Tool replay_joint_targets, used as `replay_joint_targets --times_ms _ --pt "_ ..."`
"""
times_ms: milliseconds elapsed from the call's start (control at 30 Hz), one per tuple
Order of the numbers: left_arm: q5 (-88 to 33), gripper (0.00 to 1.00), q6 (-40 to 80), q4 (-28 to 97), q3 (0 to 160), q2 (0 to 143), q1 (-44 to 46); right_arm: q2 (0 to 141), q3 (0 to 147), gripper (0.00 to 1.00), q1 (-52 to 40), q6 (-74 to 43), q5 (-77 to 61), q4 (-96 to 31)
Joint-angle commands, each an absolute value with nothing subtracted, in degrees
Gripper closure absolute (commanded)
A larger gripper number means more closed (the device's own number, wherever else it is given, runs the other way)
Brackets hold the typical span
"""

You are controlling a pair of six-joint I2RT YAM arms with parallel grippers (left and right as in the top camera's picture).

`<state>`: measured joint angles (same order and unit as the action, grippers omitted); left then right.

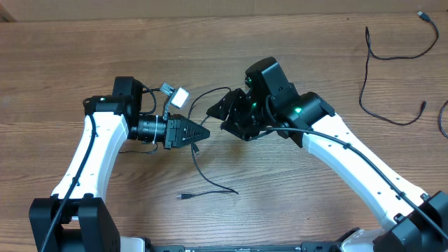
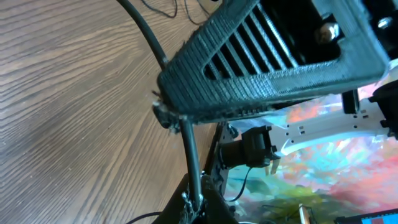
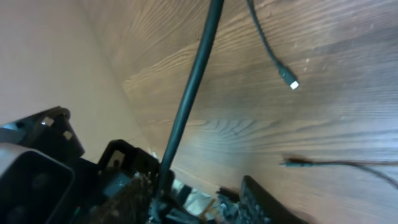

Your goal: Untangle cables

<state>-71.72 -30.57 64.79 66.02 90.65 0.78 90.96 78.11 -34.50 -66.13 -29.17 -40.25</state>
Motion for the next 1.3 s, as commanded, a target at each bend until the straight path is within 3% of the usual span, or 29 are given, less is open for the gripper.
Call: replay_joint_targets --times_ms 0,367,733,867,933,1100,1200,1267 --pt "-71.2 0.96 -32.8 64.9 66.5 89.7 1.2 90.5 79.5 0.58 -35.0 -66.7 -31.0 -39.0" --pt "-71.4 0.96 -32.6 64.9 66.5 89.7 1.2 90.5 79.5 0.80 -35.7 -66.7 -26.5 -36.0" --pt "-72.5 0.96 -32.6 64.8 66.5 89.7 1.9 90.6 79.5 0.82 -37.4 -66.7 -25.4 -34.9" --pt "-73.8 0.96 -32.6 64.4 66.5 89.7 3.1 90.6 79.5 0.87 -38.0 -66.7 -24.3 -34.6" --pt "-73.5 0.96 -32.6 64.3 66.5 89.7 3.4 90.6 79.5 0.95 -38.0 -66.7 -23.6 -34.8" --pt "-73.0 0.95 -32.6 64.3 66.5 89.7 3.4 90.6 79.5 0.96 -38.0 -65.6 -22.7 -34.7" --pt "-71.7 0.90 -30.9 64.3 66.6 89.7 3.3 90.6 79.5 0.96 -37.6 -61.4 -20.5 -35.0" --pt "-70.4 0.68 -26.2 64.7 67.6 89.6 2.7 90.3 79.5 0.96 -36.4 -59.8 -19.1 -36.8"
